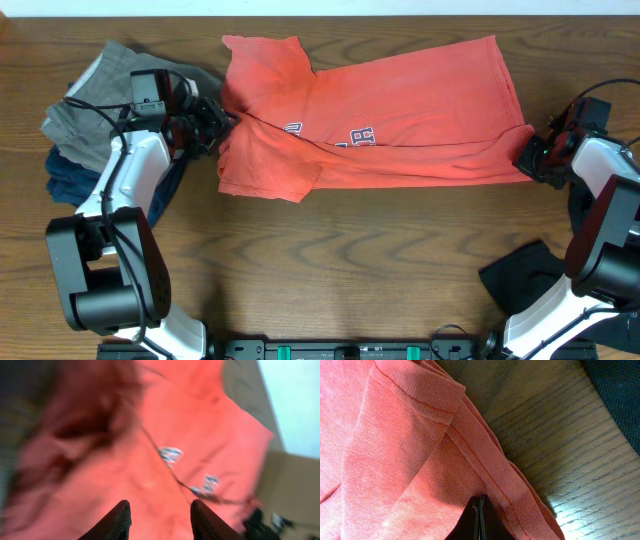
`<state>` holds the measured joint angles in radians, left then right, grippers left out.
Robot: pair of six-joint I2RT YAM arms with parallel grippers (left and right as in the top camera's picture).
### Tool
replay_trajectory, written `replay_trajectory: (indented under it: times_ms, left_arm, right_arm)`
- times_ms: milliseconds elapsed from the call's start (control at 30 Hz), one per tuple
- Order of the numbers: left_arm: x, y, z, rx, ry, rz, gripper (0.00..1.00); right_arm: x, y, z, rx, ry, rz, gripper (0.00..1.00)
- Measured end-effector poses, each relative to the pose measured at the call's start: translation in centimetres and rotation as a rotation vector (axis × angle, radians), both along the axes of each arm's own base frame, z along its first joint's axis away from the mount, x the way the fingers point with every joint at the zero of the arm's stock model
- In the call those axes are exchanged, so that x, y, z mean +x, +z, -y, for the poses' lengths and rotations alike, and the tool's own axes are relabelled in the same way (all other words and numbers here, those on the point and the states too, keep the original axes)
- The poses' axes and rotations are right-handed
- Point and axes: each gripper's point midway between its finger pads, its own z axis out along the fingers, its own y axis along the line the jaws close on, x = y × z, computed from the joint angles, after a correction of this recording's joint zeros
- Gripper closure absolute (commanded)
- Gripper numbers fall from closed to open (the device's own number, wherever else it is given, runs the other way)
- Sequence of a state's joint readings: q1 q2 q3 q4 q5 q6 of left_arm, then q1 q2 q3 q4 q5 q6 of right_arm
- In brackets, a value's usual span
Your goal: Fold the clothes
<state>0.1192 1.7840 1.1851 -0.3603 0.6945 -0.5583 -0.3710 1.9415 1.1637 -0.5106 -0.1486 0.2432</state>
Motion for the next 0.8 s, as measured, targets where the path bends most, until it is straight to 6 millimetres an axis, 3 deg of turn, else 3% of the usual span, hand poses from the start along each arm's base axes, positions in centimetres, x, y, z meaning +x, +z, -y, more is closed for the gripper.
replay_trajectory:
  times_ms: [167,267,367,600,800]
  left_arm:
    - [-2.6,-0.2,5.5,-0.019,-0.202,-0.021,0.50]
    - [-5.2,-1.8,9.3,0.102,-0.350,-0.055,0.50]
    - [-7.3,-3.3,11.7,0.260,-0.468,-0.062,0.50]
    - [-8.1,-4.9,12.2,0.565,-0.548,-0.018,0.50]
    - [-7.6,-5.4,11.6,0.674,-0.548,-0.003,0.50]
  right_arm:
    - [0.0,0.0,0.0,0.000,0.000,-0.001,0.97]
    - [0.0,0.0,0.0,0.001,0.000,-0.002,0.97]
    - [0.0,0.0,0.0,0.001,0.000,-0.002,0.97]
    - [0.0,0.0,0.0,0.001,0.000,-0.002,0.97]
    - [0.0,0.0,0.0,0.001,0.000,-0.002,0.97]
